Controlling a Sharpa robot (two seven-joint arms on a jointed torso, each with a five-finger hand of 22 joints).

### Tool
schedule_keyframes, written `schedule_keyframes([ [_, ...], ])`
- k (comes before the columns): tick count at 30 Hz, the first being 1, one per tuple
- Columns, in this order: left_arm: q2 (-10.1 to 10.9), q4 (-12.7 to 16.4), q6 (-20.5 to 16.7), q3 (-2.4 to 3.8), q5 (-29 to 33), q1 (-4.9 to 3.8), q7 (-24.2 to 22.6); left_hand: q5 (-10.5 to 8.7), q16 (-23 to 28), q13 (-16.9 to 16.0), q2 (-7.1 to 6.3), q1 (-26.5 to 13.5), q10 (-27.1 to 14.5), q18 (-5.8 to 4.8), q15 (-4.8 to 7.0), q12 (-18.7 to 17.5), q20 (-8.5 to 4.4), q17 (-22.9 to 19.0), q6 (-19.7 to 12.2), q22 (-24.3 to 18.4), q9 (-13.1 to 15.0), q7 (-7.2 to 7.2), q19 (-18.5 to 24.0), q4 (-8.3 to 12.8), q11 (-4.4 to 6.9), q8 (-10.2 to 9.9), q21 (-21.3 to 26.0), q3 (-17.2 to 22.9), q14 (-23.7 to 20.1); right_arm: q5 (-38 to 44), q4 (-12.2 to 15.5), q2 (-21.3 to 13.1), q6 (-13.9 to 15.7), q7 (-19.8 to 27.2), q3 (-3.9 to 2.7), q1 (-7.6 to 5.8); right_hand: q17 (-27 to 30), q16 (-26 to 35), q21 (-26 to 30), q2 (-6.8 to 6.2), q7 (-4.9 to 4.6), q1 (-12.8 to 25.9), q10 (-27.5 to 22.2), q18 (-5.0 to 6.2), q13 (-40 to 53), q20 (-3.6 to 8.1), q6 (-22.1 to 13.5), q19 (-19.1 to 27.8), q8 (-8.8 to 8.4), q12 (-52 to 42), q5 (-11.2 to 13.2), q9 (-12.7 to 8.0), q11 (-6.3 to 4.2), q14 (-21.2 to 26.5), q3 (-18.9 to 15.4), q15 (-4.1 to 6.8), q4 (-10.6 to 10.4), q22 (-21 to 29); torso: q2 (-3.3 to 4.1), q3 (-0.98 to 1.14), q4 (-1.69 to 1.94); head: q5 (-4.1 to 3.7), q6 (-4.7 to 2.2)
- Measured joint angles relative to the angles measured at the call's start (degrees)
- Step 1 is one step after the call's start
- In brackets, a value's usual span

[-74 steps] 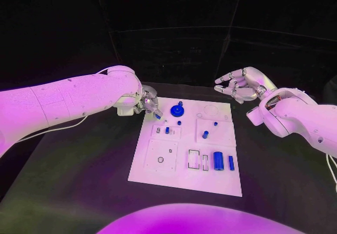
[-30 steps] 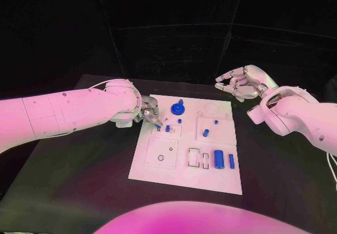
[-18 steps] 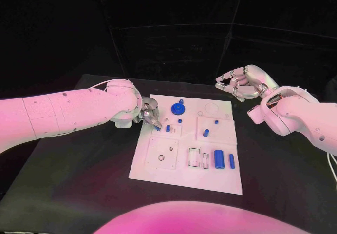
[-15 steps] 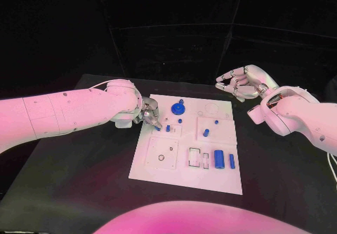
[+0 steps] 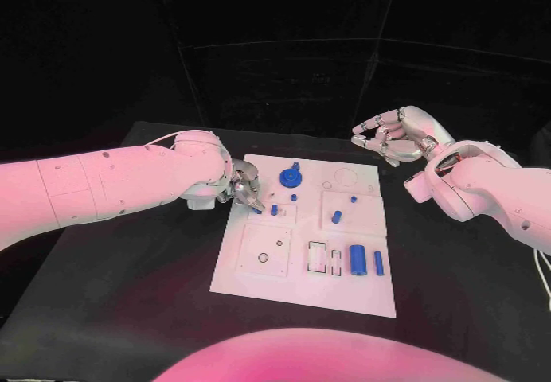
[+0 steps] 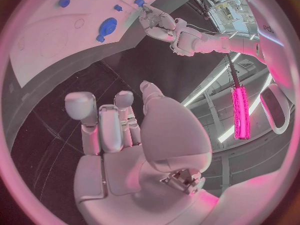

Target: Assemble the parts on the task board

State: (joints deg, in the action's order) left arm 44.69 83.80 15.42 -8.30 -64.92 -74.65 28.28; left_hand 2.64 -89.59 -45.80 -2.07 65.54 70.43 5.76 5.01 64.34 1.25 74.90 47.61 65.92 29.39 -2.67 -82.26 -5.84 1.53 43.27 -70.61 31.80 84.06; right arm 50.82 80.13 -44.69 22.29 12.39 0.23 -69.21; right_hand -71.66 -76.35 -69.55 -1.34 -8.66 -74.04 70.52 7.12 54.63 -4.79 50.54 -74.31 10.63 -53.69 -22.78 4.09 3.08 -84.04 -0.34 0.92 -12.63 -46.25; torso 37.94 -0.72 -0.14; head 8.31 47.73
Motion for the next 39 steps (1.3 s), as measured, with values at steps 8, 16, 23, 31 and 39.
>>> schedule_keyframes([
  [8,-0.99,-0.83,-0.02,-0.01,-0.12,-0.05,0.41,0.00,0.00,0.29,-0.91,-3.22,0.43,0.00,0.00,0.00,0.00,0.00,1.27,-0.10,0.12,0.41,0.00,1.34,0.22,0.50,0.25,3.44,0.00,0.00,0.00,0.08,-0.01,0.00,0.00,0.00,-0.05,0.00,0.00,0.00,0.00,0.00,0.00,0.00,0.00,0.00,0.00,0.00,0.00,0.00,0.00,0.00,0.00,0.00,0.00,0.00,0.00,0.00,-0.01,0.01,0.02,-0.01,0.15],
  [16,-1.62,-1.64,0.00,-0.08,-0.17,-0.04,0.71,0.00,0.00,-0.15,-0.67,-9.24,0.95,0.00,0.00,0.28,-0.20,0.00,2.38,0.22,-0.42,0.94,-0.20,1.91,0.72,0.50,0.25,6.68,0.00,0.00,-0.02,0.18,-0.02,0.00,0.00,0.00,-0.04,0.00,0.00,0.00,0.00,0.00,0.00,0.00,0.00,0.00,0.00,0.00,0.00,0.00,0.27,0.00,0.00,0.00,0.00,0.00,0.00,0.00,0.00,0.02,0.02,0.05,0.31],
  [23,-1.93,-2.07,0.14,-0.07,-0.14,-0.04,0.78,0.05,-0.05,-0.90,-0.93,-10.55,1.45,0.00,0.22,0.66,-0.38,0.00,2.87,0.64,-0.52,1.03,-0.38,1.56,0.82,0.67,0.25,6.63,-0.20,0.00,-0.02,0.20,-0.03,-0.05,0.00,0.00,-0.04,0.00,0.00,0.00,0.00,0.00,0.00,0.00,0.00,0.00,0.00,0.00,0.00,0.00,0.27,0.00,0.00,0.00,0.00,0.00,0.00,0.01,0.02,0.01,-0.02,-0.06,0.37],
  [31,-2.04,-2.52,0.74,-0.06,-0.05,-0.05,0.82,0.05,-0.23,-1.59,-0.98,-11.18,2.07,0.00,0.41,1.31,-0.54,0.00,3.37,1.14,-0.61,1.18,-0.54,1.56,1.03,0.66,-0.27,6.63,-0.01,0.00,0.00,0.22,-0.09,-0.09,0.00,0.00,-0.03,0.00,0.00,0.00,0.00,0.00,0.00,0.00,0.00,0.00,0.00,0.00,0.00,0.00,0.27,-0.03,0.00,0.00,0.00,0.00,0.00,0.14,0.01,-0.01,-0.02,-0.11,0.51],
  [39,-1.89,-2.56,1.30,-0.08,-0.04,-0.05,0.88,0.04,-0.22,-1.97,-1.12,-11.32,2.38,0.00,0.41,1.55,-0.72,0.00,3.79,1.40,-0.61,1.55,-0.72,1.86,1.33,0.89,-0.27,6.93,-0.01,-0.01,-0.02,0.28,-0.16,-0.10,0.00,0.00,-0.03,0.00,0.00,0.00,0.00,0.00,0.00,0.00,0.00,0.00,0.00,0.00,0.00,0.00,0.27,-0.05,0.00,0.00,0.00,0.00,0.00,0.14,-0.01,-0.03,0.02,-0.11,0.56],
])
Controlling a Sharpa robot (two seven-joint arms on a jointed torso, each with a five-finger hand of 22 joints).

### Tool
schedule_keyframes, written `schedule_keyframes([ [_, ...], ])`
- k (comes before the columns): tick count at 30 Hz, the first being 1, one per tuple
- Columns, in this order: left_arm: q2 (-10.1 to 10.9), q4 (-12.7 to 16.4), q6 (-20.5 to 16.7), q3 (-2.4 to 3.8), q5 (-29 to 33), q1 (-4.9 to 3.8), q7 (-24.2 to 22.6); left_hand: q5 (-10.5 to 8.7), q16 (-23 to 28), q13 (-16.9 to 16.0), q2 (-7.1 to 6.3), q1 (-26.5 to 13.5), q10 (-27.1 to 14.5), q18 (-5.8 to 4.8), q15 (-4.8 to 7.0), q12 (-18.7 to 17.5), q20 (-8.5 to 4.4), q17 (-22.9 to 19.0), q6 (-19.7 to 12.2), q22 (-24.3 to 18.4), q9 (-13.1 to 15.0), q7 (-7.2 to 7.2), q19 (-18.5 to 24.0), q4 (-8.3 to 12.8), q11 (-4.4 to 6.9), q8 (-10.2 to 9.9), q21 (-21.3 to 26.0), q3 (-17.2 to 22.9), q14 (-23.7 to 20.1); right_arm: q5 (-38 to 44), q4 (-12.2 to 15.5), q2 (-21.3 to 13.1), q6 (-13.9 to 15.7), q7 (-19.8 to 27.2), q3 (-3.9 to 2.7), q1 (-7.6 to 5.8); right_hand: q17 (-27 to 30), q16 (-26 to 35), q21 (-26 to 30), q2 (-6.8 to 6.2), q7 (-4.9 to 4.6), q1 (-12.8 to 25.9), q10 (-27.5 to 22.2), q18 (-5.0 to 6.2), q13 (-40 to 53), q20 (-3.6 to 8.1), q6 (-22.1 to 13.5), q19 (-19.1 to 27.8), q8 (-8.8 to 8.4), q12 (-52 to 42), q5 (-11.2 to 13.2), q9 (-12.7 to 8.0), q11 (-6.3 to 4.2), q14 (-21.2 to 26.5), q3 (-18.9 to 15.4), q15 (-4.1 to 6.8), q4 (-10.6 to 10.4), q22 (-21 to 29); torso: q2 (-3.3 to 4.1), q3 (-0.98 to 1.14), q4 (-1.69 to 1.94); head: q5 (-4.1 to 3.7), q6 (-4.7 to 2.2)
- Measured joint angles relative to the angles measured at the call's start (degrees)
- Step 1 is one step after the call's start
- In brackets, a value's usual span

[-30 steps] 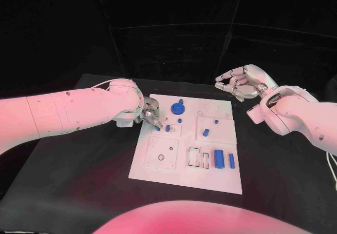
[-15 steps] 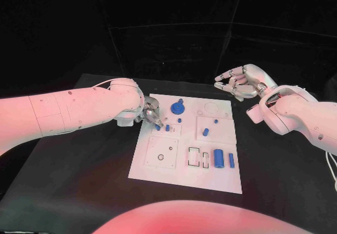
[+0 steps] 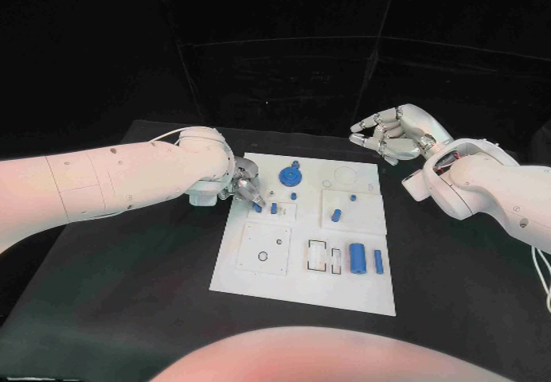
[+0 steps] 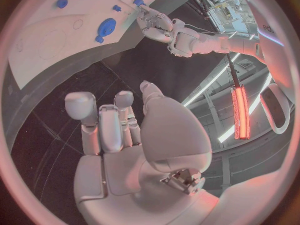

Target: Assemble the parts on the task board

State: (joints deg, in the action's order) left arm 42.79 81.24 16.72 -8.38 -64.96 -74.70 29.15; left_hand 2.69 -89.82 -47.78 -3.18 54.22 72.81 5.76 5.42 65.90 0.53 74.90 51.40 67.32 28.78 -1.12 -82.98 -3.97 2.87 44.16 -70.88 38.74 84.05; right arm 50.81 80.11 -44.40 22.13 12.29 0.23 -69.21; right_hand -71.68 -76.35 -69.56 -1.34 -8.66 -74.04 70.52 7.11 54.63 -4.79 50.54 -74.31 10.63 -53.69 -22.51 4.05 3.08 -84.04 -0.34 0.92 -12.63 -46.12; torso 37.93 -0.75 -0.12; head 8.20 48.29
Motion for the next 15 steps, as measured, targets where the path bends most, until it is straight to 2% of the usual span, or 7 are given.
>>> schedule_keyframes([
  [15,0.19,0.10,0.27,0.00,0.02,0.02,0.01,-0.02,0.00,-0.45,-0.27,-0.27,0.40,0.00,0.21,0.28,0.00,0.00,0.12,0.34,0.00,0.11,0.00,0.18,0.00,0.00,-0.23,0.17,-0.21,0.00,-0.02,0.01,-0.06,0.00,0.00,0.00,0.01,0.00,0.00,0.00,0.00,0.00,0.00,0.00,0.00,0.00,0.00,0.00,0.00,0.00,0.00,0.01,0.00,0.00,0.00,0.00,0.00,0.00,-0.01,0.02,0.02,0.09,-0.03],
])
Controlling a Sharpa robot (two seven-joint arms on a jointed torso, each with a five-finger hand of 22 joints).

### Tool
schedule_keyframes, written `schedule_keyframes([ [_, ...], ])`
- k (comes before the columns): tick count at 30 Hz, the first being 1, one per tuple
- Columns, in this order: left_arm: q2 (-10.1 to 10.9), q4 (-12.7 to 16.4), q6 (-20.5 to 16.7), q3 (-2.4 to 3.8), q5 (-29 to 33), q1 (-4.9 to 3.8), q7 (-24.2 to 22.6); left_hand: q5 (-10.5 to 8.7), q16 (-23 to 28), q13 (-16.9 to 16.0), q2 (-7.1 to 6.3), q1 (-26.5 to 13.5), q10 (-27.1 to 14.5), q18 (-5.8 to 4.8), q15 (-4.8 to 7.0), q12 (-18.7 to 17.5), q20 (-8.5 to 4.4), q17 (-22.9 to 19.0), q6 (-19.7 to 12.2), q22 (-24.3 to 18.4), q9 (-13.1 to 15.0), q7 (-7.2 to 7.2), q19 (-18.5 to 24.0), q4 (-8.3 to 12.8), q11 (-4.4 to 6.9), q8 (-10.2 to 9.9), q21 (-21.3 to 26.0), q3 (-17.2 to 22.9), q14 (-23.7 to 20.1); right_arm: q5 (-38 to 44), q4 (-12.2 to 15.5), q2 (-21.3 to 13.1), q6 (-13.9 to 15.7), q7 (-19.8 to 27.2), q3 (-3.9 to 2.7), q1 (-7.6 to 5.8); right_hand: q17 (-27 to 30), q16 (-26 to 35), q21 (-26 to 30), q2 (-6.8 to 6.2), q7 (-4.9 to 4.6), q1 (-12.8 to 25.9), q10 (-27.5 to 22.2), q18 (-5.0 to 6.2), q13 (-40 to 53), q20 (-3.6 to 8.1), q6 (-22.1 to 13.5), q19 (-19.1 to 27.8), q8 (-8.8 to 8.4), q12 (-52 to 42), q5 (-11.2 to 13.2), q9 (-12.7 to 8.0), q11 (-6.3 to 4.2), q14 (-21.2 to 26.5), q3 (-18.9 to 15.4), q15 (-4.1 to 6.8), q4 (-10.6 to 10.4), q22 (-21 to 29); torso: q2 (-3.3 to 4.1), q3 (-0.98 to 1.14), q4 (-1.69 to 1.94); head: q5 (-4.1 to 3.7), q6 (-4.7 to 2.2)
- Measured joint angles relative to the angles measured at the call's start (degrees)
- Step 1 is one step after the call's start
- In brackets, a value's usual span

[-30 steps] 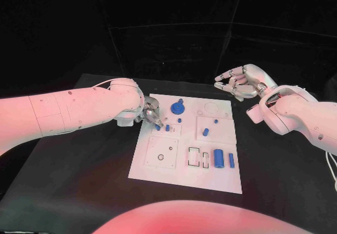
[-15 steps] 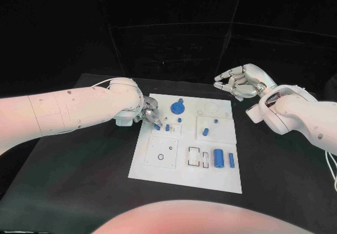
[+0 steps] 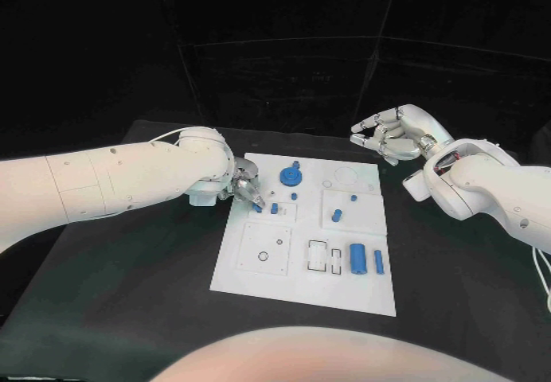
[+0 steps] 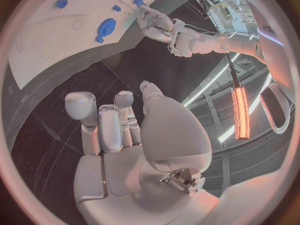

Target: Assemble the parts on the task board

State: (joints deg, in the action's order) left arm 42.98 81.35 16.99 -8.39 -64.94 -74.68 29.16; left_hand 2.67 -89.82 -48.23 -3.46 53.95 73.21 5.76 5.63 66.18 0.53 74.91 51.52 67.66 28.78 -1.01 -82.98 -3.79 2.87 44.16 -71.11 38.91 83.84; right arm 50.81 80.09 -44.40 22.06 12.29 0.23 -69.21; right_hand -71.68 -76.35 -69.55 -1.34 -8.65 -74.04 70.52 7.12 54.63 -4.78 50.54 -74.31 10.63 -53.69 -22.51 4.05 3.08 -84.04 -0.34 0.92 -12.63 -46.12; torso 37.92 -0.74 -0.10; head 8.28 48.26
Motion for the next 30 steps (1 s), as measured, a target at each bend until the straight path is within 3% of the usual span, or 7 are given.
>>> schedule_keyframes([
  [5,0.01,0.02,-0.06,0.00,0.01,0.00,0.00,0.00,0.00,-0.08,0.00,0.00,0.00,0.00,0.03,0.00,0.00,0.00,0.09,0.03,0.00,0.08,0.00,0.20,0.00,0.00,-0.23,-0.14,0.03,0.00,0.00,0.00,-0.01,0.00,0.00,0.00,0.00,0.00,0.00,0.00,0.00,0.00,0.00,0.00,0.00,0.00,0.00,0.00,0.00,0.00,0.00,0.00,0.00,0.00,0.00,0.00,0.00,0.00,0.00,0.01,0.00,0.00,0.10],
  [12,-0.04,-0.07,-0.48,-0.03,0.01,0.02,0.00,0.02,0.00,-0.38,-2.37,-1.45,0.40,0.00,0.20,0.33,-0.20,0.00,0.82,0.31,0.00,0.00,-0.20,1.28,0.00,0.28,-0.23,-2.09,0.21,0.00,0.00,0.00,-0.02,0.01,0.00,0.00,0.00,0.00,0.00,0.00,0.00,0.00,0.00,0.00,0.00,0.00,0.00,0.00,0.00,0.00,0.00,0.00,0.00,0.00,0.00,0.00,0.00,0.00,0.00,0.01,-0.01,-0.05,0.07],
  [19,-0.27,-0.13,-1.10,-0.06,0.03,0.06,0.00,0.01,0.00,-0.65,-3.76,-0.06,0.81,0.00,0.22,0.35,-0.40,0.00,1.33,0.81,-0.10,0.49,-0.40,3.20,0.41,0.56,-0.58,-4.00,0.20,0.00,0.00,0.00,-0.03,0.01,0.00,0.00,0.01,0.35,0.00,0.00,0.16,0.00,0.00,0.00,-0.17,0.00,-0.17,0.00,0.00,0.00,0.00,0.00,0.00,0.00,0.00,0.00,0.00,0.09,0.01,0.01,-0.04,-0.06,0.14],
  [30,-0.54,-0.27,-1.71,-0.07,-0.04,0.07,0.00,0.01,0.00,-1.21,-3.52,1.12,1.22,0.00,0.41,0.60,-0.58,0.00,1.72,1.39,-0.35,0.51,-0.58,3.86,0.41,0.56,-1.12,-5.18,0.00,0.00,0.00,0.00,-0.03,0.01,0.00,0.00,0.13,0.35,0.00,0.00,0.16,0.00,0.00,0.00,-0.25,0.00,-0.17,0.00,0.00,0.00,0.00,0.01,0.00,0.00,0.00,0.00,0.00,0.18,0.02,0.01,-0.04,-0.10,0.29],
])
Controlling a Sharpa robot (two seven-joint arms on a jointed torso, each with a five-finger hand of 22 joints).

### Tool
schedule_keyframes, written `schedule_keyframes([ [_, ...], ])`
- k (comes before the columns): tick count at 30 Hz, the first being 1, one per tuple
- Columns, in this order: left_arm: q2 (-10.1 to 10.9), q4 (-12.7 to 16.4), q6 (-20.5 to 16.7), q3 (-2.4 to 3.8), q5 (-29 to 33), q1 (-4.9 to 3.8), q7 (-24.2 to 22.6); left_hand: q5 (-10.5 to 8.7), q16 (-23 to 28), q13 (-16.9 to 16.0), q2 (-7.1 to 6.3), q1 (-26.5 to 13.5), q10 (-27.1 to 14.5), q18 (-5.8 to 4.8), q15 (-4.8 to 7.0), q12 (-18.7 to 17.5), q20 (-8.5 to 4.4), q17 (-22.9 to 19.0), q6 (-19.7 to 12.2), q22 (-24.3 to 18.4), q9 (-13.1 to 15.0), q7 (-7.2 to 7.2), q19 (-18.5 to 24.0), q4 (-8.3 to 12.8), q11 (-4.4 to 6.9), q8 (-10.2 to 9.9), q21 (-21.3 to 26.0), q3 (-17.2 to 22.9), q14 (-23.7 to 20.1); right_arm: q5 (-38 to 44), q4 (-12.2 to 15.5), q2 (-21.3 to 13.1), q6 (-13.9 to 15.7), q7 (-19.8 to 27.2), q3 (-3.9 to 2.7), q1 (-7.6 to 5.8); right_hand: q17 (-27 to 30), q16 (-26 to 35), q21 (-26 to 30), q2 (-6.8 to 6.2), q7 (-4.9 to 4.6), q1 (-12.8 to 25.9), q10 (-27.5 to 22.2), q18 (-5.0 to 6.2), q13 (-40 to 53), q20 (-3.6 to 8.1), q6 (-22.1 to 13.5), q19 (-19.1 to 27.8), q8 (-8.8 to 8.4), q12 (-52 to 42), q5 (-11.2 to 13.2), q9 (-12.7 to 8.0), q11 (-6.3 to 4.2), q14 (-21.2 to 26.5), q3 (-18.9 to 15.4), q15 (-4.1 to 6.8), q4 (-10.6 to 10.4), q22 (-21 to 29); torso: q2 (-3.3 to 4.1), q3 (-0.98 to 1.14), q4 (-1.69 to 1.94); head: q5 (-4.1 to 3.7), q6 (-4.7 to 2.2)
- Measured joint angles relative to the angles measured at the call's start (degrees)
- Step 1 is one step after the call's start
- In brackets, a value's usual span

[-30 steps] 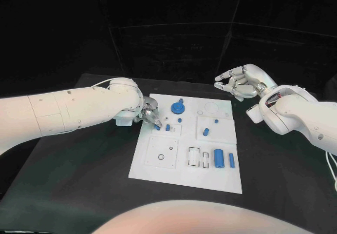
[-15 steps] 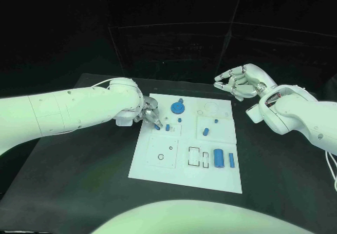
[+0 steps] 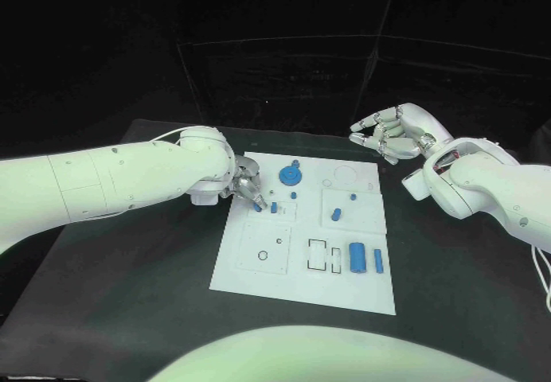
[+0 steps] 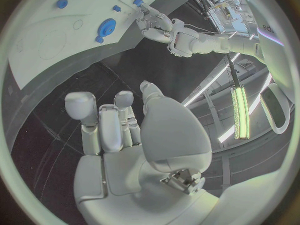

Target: Assemble the parts on the task board

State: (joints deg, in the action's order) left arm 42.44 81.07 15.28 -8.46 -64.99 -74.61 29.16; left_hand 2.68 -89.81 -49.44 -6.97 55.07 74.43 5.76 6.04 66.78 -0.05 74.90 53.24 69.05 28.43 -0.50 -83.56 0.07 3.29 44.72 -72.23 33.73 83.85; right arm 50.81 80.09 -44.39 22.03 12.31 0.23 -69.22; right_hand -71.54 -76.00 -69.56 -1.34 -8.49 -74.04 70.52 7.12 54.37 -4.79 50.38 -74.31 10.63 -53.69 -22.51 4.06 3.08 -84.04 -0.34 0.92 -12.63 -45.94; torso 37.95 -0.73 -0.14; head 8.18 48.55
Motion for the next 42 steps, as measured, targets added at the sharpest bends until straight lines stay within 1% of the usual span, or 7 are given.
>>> schedule_keyframes([
  [7,-0.22,-0.18,-0.20,0.00,-0.03,0.01,0.00,0.00,0.00,-0.08,1.29,-1.29,0.00,0.00,0.00,0.00,0.00,0.00,0.13,0.20,-0.29,-0.12,0.00,-1.73,0.00,-0.01,0.00,-1.73,0.00,0.00,0.00,0.00,0.00,0.00,0.00,0.00,0.00,0.00,0.00,0.00,0.00,0.00,0.00,0.00,0.00,0.00,0.00,0.00,0.00,0.00,0.00,0.00,0.00,0.00,0.00,0.00,0.00,0.00,0.00,0.00,0.00,-0.10,0.04],
  [13,-0.33,-0.52,-0.14,0.00,-0.04,0.02,0.00,0.00,0.00,0.02,1.48,-2.85,0.00,0.00,0.00,0.00,0.00,0.00,0.21,0.20,-0.46,-0.20,0.00,-3.11,0.00,-0.33,0.01,-3.11,0.00,0.00,0.09,-0.19,0.00,0.00,0.00,0.00,0.11,0.00,0.25,0.00,0.00,0.00,0.00,0.00,-0.15,0.00,0.00,0.00,0.00,0.00,0.00,0.00,0.00,0.00,0.00,0.00,0.00,0.14,0.00,0.03,0.00,-0.18,0.13],
  [25,-0.53,-1.19,0.50,0.00,-0.04,0.02,0.02,0.00,0.00,0.02,1.00,-4.49,0.20,0.00,0.00,0.00,0.00,0.00,0.41,0.35,-0.53,-0.40,0.00,-4.61,-0.21,-0.33,0.01,-5.10,0.00,0.00,0.20,-0.43,0.00,-0.01,0.00,0.00,0.10,0.00,0.25,0.00,0.00,0.00,0.00,0.00,-0.14,0.00,0.00,0.00,0.00,0.00,0.00,0.00,0.00,0.00,0.00,0.00,0.00,0.14,-0.02,0.03,0.00,-0.37,0.17],
  [30,-0.54,-1.29,0.58,0.00,-0.04,0.02,0.04,0.00,0.00,0.55,-0.23,-6.22,0.20,0.00,0.00,0.00,0.00,0.00,0.41,0.27,-0.60,-0.40,0.00,-5.68,-0.22,-0.33,0.01,-8.18,0.00,0.00,0.20,-0.47,0.00,-0.05,0.00,-0.01,0.21,0.00,0.24,0.00,0.00,0.00,-0.21,0.00,-0.30,0.00,0.00,0.00,0.00,0.00,0.00,0.00,0.21,0.00,0.00,0.00,0.00,0.24,-0.02,0.03,0.00,-0.45,0.18],
  [37,-0.44,-1.20,-0.02,0.00,-0.03,0.02,0.04,0.00,0.00,0.94,-0.02,-7.36,0.18,0.00,0.00,-0.23,0.00,0.00,0.41,0.17,-0.66,-0.40,0.00,-7.62,-0.24,-0.33,0.01,-12.86,0.00,0.00,0.17,-0.48,0.00,-0.08,0.00,-0.01,0.21,0.00,0.24,0.00,0.00,0.00,-0.21,0.00,-0.29,0.00,0.00,0.00,0.00,0.00,0.00,0.00,0.21,0.00,0.00,0.00,0.00,0.40,-0.02,-0.01,0.01,-0.48,0.13],
  [40,-0.11,-1.02,-1.22,0.00,0.29,0.02,0.03,0.00,0.00,2.66,0.32,-7.02,-1.31,0.00,-0.01,-1.55,0.00,0.00,0.02,-0.16,-0.85,-0.71,0.00,-8.21,-0.43,-0.75,0.49,-14.57,0.00,0.00,0.15,-0.47,0.00,-0.09,0.00,-0.01,0.21,0.00,0.24,0.00,0.00,0.00,-0.21,0.00,-0.29,0.00,0.00,0.00,0.00,0.00,0.00,0.00,0.21,0.00,0.00,0.00,0.00,0.40,-0.02,-0.02,0.03,-0.48,0.07],
  [42,0.29,-0.80,-2.53,0.00,0.85,0.02,-0.06,0.00,0.00,7.59,0.90,-6.44,-4.15,0.00,0.00,-4.88,0.26,0.00,-1.70,-1.44,-1.22,-1.09,0.26,-8.40,-0.89,-1.70,1.84,-15.73,0.00,0.00,0.13,-0.45,0.00,-0.10,0.00,-0.01,0.21,0.00,0.24,0.00,0.00,0.00,-0.21,0.00,-0.29,0.00,0.00,0.00,0.00,0.00,0.00,0.00,0.21,0.00,0.00,0.00,0.00,0.40,-0.02,-0.03,0.03,-0.51,0.03],
])
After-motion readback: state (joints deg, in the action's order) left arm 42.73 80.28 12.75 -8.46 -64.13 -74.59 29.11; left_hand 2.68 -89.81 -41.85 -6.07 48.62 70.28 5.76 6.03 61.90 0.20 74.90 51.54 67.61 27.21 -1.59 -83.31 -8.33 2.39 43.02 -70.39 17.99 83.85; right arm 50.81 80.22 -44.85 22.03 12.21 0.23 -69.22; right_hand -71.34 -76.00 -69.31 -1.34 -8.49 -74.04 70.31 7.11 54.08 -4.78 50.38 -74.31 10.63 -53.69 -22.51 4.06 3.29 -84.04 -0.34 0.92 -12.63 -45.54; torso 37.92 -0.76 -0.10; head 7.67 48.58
